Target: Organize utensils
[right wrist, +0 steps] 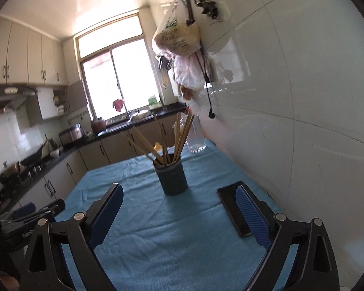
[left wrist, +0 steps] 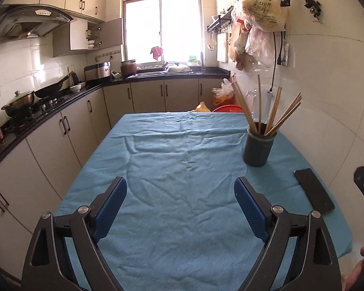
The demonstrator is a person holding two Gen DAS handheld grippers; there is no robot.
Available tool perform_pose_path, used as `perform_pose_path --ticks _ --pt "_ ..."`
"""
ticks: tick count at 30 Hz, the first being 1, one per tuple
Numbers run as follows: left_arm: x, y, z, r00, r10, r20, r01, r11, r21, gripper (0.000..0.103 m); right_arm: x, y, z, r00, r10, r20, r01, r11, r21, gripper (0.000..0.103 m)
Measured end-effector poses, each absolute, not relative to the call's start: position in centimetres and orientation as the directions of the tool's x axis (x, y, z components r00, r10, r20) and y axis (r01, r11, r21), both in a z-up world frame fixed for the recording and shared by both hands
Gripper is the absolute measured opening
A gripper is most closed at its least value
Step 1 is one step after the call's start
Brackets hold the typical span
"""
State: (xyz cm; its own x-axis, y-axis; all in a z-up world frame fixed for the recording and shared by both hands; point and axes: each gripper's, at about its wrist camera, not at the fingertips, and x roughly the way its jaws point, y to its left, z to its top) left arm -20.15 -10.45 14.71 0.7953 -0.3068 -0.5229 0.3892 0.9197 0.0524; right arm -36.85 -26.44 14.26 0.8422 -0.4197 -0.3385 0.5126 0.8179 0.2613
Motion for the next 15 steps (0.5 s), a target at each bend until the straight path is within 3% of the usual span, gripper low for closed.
perform_pose_path --ticks 15 --pt "-20.3 -9.0 11.9 0.791 -0.266 -0.551 0.358 0.932 0.064 0.089 -34.5 -24.6 12.7 0.827 -0.396 -0.399 0.501 0.841 0.204 0.096"
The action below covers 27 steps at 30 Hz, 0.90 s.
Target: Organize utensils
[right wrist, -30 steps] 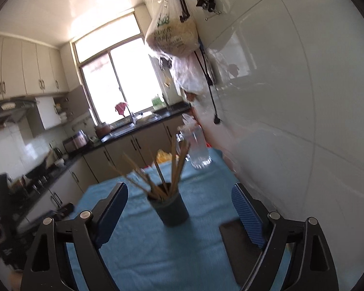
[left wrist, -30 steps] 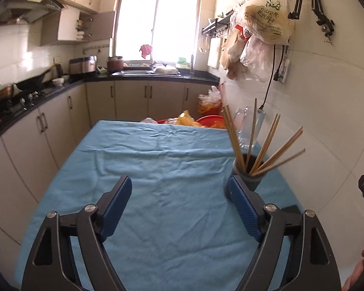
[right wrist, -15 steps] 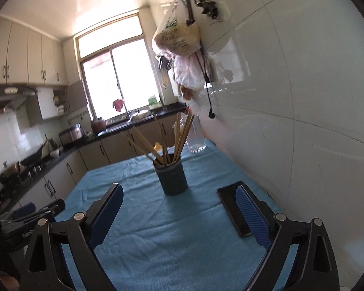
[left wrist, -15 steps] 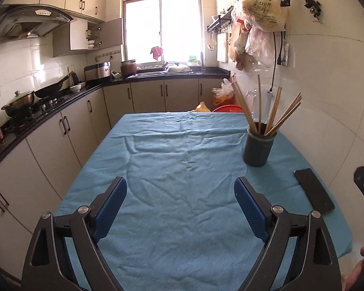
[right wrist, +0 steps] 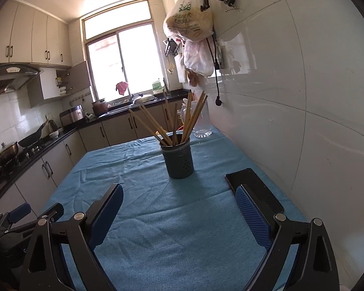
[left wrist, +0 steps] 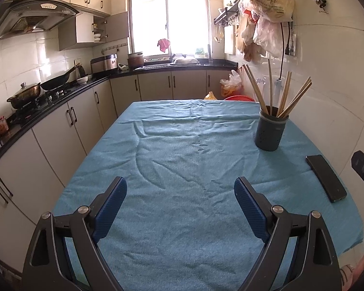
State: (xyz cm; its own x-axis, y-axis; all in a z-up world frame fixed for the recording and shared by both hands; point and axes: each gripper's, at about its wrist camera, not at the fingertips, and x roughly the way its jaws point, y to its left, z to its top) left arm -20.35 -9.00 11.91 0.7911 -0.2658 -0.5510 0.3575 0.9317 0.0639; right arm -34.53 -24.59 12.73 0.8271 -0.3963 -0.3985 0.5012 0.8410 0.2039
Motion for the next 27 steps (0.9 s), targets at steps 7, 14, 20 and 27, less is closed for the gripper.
perform_pose_path --ticks 7,14,20,27 --pt "-20.29 -8.68 11.85 0.792 -0.257 -0.554 0.346 0.937 0.059 0.089 -34.08 -24.37 12.57 0.824 -0.389 -0.412 0.498 0.845 0.197 0.096" --pt "-20.30 -8.60 11.83 0.792 -0.256 -0.555 0.345 0.937 0.061 0.089 -34.05 -24.12 12.58 0.824 -0.386 -0.414 0.493 0.849 0.191 0.096" --pt "-20.28 -8.31 11.79 0.790 -0.256 -0.558 0.344 0.937 0.057 0.089 -33.77 -24.09 12.38 0.821 -0.382 -0.424 0.492 0.850 0.189 0.096" --pt "-20.33 -8.16 11.62 0.788 -0.254 -0.561 0.343 0.938 0.058 0.089 -33.83 -23.77 12.34 0.823 -0.380 -0.423 0.488 0.854 0.181 0.096"
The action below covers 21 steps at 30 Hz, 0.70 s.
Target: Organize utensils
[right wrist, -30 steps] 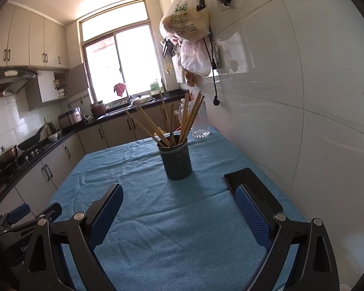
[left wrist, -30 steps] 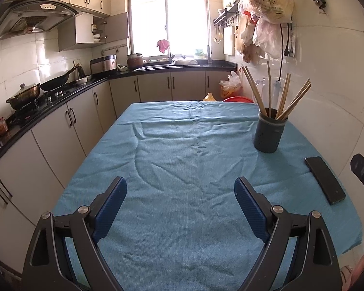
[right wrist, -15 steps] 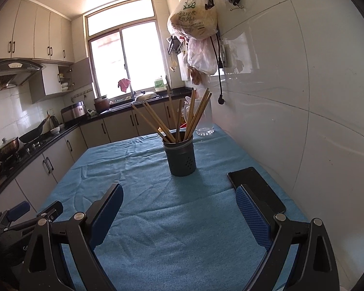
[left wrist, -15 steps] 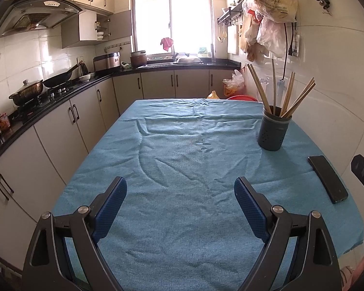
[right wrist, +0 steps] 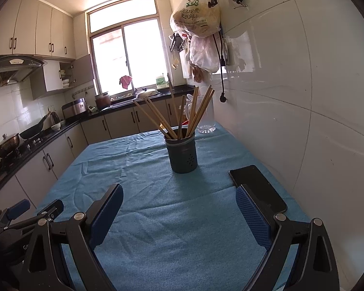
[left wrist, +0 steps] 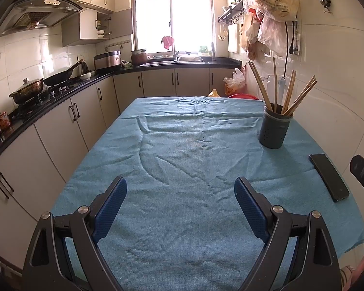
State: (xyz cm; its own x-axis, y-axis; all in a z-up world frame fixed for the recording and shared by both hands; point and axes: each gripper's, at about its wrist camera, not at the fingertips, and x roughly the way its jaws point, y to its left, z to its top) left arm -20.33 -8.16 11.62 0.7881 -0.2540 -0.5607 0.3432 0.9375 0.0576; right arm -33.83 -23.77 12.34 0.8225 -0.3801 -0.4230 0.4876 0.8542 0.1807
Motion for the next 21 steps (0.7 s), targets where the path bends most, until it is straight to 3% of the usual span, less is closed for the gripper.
perform_pose_path --ticks 21 --pt "-20.40 -8.34 11.25 0.788 -0.253 -0.562 0.345 0.937 0.061 0.089 -33.59 -23.54 12.33 0.818 -0.380 -0.431 0.486 0.857 0.168 0.096"
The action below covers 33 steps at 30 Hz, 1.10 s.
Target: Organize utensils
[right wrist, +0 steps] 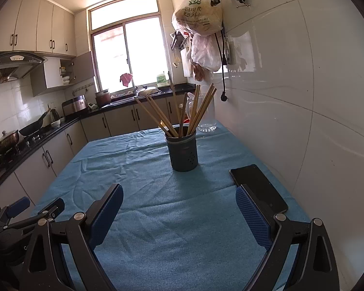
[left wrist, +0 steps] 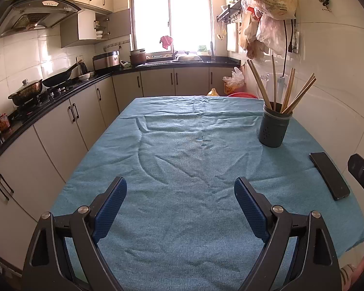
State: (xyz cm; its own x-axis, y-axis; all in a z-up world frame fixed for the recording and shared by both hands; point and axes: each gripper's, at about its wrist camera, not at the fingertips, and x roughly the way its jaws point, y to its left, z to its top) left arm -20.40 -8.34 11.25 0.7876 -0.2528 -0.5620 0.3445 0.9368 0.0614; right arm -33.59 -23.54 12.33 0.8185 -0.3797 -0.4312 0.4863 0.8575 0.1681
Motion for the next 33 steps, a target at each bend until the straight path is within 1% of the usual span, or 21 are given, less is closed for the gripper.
perform_pose_path --ticks 33 --pt "-20.42 -8.11 11.51 0.789 -0.252 -0.560 0.343 0.937 0.063 0.089 -33.58 -23.47 11.90 0.812 -0.382 -0.441 0.494 0.853 0.169 0.096"
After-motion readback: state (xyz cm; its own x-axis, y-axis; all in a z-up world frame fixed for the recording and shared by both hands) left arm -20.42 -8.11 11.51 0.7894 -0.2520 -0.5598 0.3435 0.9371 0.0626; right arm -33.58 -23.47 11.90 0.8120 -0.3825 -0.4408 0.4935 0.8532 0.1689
